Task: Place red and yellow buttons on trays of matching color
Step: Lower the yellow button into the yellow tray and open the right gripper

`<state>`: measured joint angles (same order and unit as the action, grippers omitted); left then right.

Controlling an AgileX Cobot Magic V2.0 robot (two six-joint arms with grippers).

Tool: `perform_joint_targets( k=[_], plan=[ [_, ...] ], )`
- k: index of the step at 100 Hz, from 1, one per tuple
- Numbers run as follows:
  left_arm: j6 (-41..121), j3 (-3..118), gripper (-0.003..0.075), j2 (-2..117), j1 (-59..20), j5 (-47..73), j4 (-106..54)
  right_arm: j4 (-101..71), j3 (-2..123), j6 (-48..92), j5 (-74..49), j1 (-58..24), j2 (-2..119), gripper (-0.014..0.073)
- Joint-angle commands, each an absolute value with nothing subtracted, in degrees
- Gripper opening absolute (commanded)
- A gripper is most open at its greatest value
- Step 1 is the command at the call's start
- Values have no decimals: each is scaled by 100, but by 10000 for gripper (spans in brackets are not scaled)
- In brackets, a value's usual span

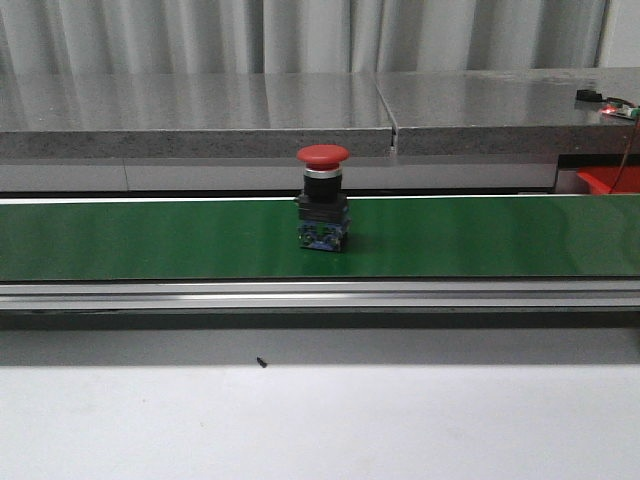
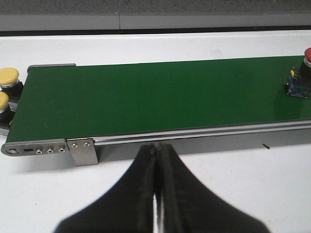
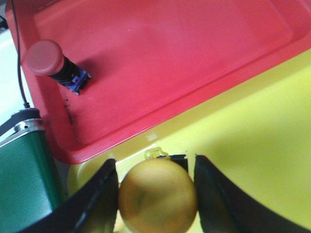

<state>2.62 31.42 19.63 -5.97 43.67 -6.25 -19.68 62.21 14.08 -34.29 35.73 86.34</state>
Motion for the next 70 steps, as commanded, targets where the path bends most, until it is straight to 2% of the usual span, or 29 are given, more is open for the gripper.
perform_joint_targets(
  k=[1,41,70],
  plan=[
    [205,3303,-19,2015,-645,3972,-659,-2112,6370,1399,-3052,3610,8648,192],
    [205,3303,-19,2015,-645,3972,-659,-2208,6370,1399,-2531,3610,9439,192],
    [205,3303,-19,2015,-645,3972,-659,-2223,6370,1399,-2621,3610,9758,195]
  ],
)
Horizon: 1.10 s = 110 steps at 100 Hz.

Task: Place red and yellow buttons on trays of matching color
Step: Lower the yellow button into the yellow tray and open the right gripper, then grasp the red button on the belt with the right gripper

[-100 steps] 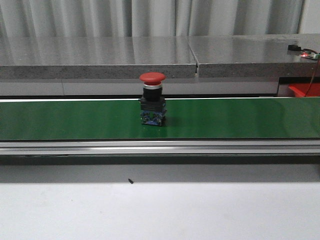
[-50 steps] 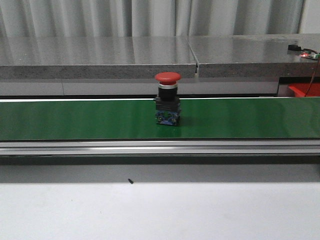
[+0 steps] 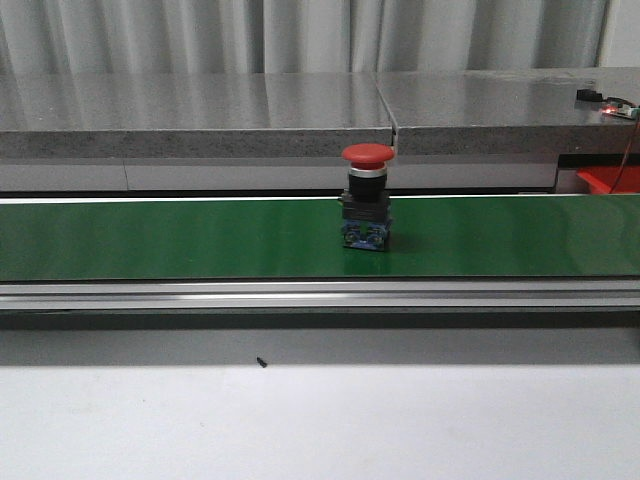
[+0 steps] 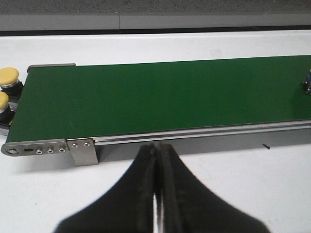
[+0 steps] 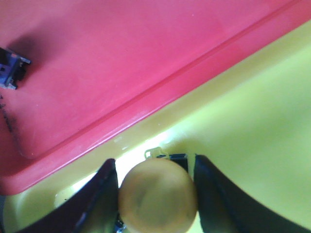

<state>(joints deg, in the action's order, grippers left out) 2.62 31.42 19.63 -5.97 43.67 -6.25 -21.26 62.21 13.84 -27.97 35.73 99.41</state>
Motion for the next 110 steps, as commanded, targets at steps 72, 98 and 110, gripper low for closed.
perform_joint_targets(
  k=[72,98,110],
  plan=[
    [205,3303,-19,2015,-645,3972,-659,-2263,6370,1464,-2659,3610,9157,634],
    [205,3303,-19,2015,-645,3972,-659,-2274,6365,1470,-2830,3360,8659,634],
    [205,3303,-19,2015,-645,3972,-659,-2212,6363,1557,-2908,3016,8457,633]
  ],
)
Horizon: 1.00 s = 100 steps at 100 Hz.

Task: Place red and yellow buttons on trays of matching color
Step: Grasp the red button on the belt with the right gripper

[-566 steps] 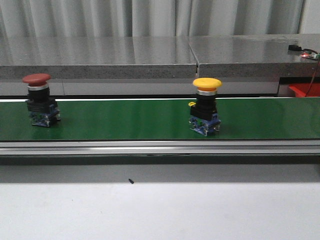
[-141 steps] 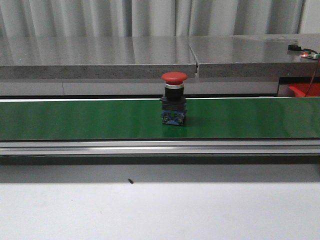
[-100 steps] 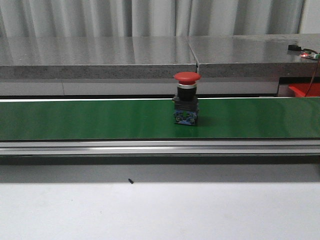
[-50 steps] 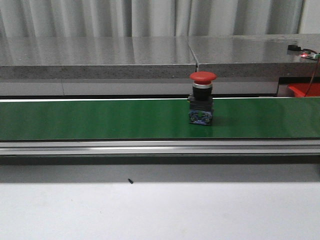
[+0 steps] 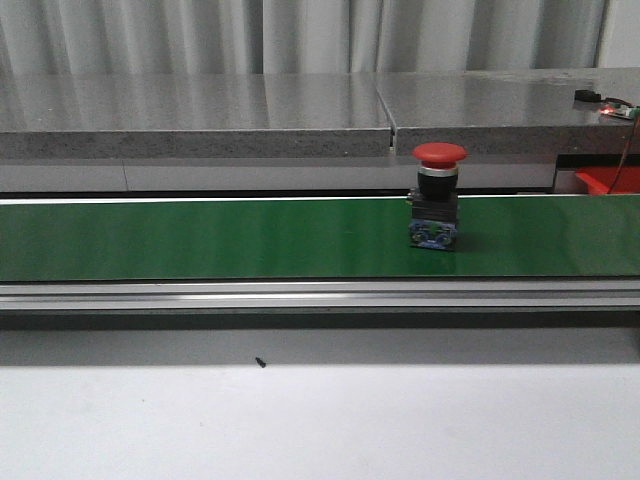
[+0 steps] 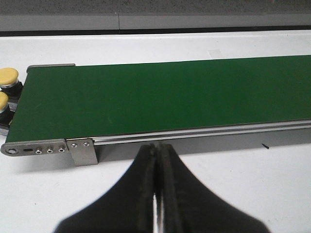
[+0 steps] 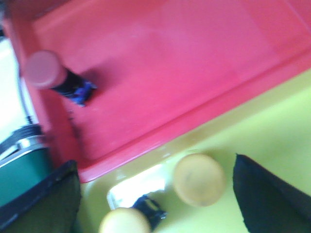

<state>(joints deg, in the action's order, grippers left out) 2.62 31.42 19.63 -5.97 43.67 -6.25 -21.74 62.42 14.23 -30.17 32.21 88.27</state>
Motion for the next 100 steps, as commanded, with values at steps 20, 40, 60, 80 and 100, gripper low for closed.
perform_joint_targets(
  k=[20,40,60,80,100],
  plan=[
    [205,3303,-19,2015,-645,3972,-659,-1932,6289,1641,-3101,2304,8309,633],
    [205,3303,-19,2015,-645,3972,-659,-1874,5971,2033,-3063,1595,7895,633],
    [205,3303,-19,2015,-645,3972,-659,-1880,5959,2371,-3556,1167,7621,633],
    [205,3303,-19,2015,-645,3972,-659,-1927,5959,2816,-4041,716,7600,633],
    [205,3303,-19,2015,-645,3972,-659,-2117,5959,3440,-4174,303,7628,633]
  ],
)
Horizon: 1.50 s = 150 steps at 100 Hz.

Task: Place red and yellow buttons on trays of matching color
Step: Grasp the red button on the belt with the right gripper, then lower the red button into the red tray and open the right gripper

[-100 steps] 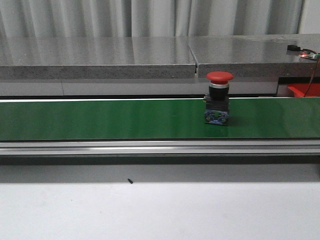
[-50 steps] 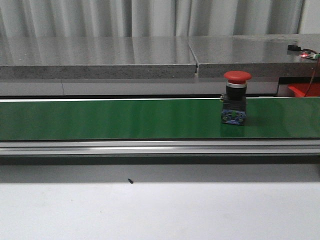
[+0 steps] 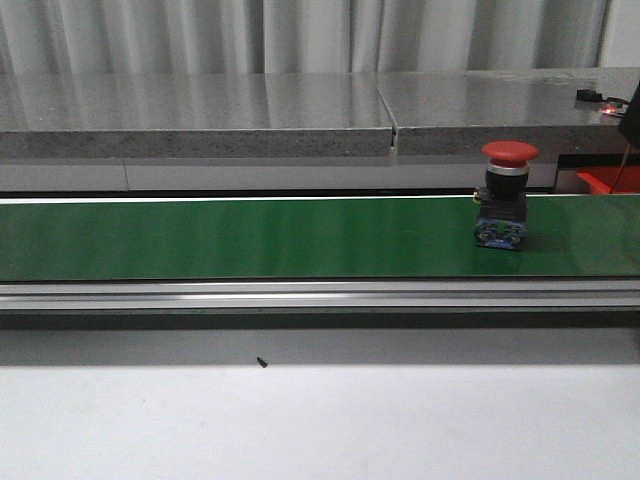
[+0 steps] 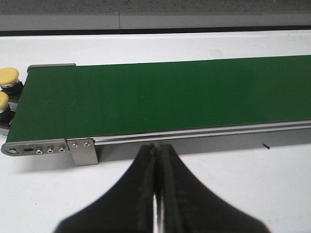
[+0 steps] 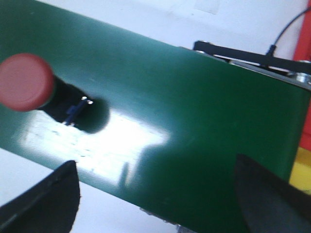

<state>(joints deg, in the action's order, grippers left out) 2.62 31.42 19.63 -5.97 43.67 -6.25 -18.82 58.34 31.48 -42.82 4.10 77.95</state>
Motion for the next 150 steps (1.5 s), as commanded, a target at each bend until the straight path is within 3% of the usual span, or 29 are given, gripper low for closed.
perform_joint_targets(
  k=[1,37,80,90,107,116,150],
  plan=[
    [205,3303,-19,2015,-645,3972,-659,-2133,5959,3455,-4181,285,7629,633],
    [205,3303,-19,2015,-645,3972,-659,-3625,5959,4649,-4344,171,7993,633],
    [205,3303,-19,2015,-645,3972,-659,-3721,5959,4710,-3889,171,8390,631],
    [205,3303,-19,2015,-645,3972,-659,-3721,5959,4710,-3814,171,8443,542],
    [205,3303,-19,2015,-645,3972,-659,-3715,5959,4710,-3772,171,8443,225],
    [205,3303,-19,2015,-645,3972,-659,-3698,5965,4710,-3772,171,8443,124],
    [205,3303,-19,2015,-645,3972,-659,-3666,6350,4710,-3579,617,8102,87]
  ],
)
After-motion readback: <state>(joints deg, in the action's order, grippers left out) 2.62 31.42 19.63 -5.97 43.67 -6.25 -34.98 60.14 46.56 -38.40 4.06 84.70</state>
